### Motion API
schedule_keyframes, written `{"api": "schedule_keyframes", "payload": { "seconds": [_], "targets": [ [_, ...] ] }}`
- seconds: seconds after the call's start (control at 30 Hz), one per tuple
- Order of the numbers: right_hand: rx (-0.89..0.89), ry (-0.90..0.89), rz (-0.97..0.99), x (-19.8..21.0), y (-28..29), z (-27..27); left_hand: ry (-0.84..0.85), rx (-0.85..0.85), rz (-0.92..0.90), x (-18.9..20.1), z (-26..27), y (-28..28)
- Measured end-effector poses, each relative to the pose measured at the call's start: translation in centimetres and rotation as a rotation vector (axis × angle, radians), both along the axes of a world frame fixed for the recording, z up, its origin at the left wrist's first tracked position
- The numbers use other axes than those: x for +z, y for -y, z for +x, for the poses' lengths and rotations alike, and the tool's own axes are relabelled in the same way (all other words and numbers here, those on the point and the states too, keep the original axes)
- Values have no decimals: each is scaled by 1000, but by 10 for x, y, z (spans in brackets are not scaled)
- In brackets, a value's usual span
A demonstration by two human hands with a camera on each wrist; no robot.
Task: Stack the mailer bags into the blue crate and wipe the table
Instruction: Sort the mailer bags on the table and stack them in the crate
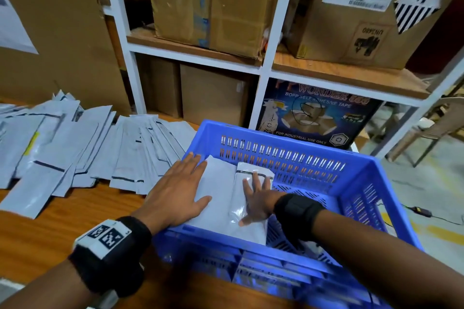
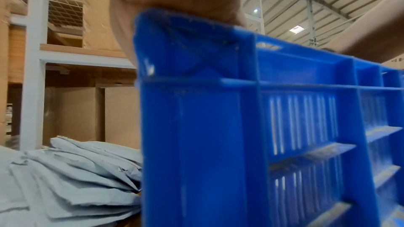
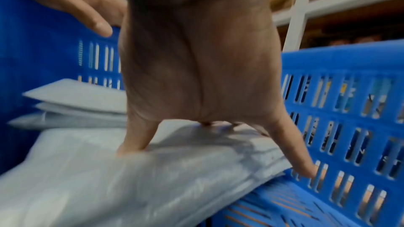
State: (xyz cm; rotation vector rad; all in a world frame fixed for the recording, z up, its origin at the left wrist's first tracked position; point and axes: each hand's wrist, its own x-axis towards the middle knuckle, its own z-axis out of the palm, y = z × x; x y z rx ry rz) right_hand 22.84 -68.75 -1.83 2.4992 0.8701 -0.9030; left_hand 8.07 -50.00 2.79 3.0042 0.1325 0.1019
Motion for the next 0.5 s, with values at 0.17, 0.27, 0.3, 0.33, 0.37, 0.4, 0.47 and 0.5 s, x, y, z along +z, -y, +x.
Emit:
{"api": "schedule_keyframes", "payload": {
  "seconds": [0.17,0.27,0.3,0.33,0.37,0.4,0.47,0.5],
  "targets": [
    [-44,-65,48,-7,1,7,-11,6,7,2,-1,2],
    [-68,-83,55,-8,1,6,-6,-1,-2,2,-2,1],
    [-73,-88,52,-6,0,4,-6,-2,-4,3,-2,1],
    [-76,-93,48,-5,-2,4,-9,-2,-3,3,-3,1],
    [-78,-94,44,-3,-3,4,-16,-3,0,4,-3,1],
    [-80,-97,43,-1,-3,5,-22,-4,0,4,-3,2],
    [-78,-101,47,7,-2,8,-31,-3,-5,6,-2,3],
    [-87,-105,61,13,-2,10,-33,-3,-10,6,-2,3]
  ]
}}
